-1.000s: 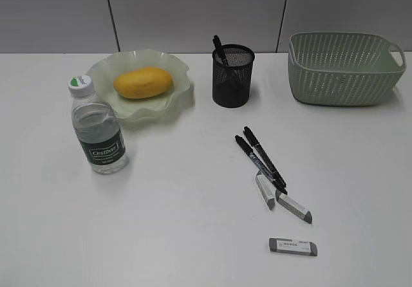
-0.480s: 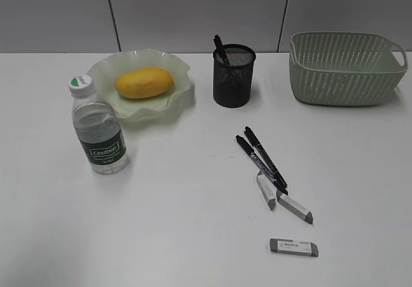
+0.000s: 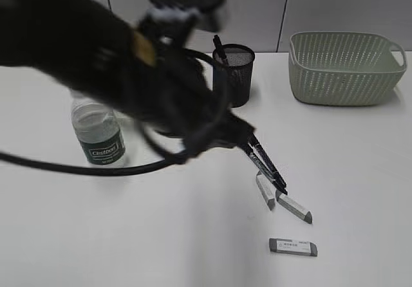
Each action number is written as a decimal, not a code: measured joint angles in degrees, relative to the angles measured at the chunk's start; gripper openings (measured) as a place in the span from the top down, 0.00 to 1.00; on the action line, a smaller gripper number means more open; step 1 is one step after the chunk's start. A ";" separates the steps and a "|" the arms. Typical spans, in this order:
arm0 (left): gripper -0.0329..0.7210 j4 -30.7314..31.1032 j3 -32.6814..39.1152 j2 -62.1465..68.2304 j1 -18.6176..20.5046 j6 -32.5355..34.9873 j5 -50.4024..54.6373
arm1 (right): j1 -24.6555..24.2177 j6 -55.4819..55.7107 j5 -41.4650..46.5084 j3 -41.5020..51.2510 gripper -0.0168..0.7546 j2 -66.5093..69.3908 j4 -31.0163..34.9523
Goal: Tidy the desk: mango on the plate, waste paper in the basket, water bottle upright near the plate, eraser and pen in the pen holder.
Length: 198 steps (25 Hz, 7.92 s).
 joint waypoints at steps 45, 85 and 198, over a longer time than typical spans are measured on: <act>0.67 23.83 -47.45 55.09 1.58 -58.53 9.61 | 0.00 0.02 -0.06 0.00 0.47 0.00 0.00; 0.84 68.59 -46.46 45.33 18.11 -54.21 -44.75 | 0.00 0.08 -0.06 0.00 0.47 0.00 0.00; 0.38 12.48 32.33 -85.68 37.54 -1.94 28.23 | 9.45 -0.81 -15.56 -53.11 0.44 119.97 9.41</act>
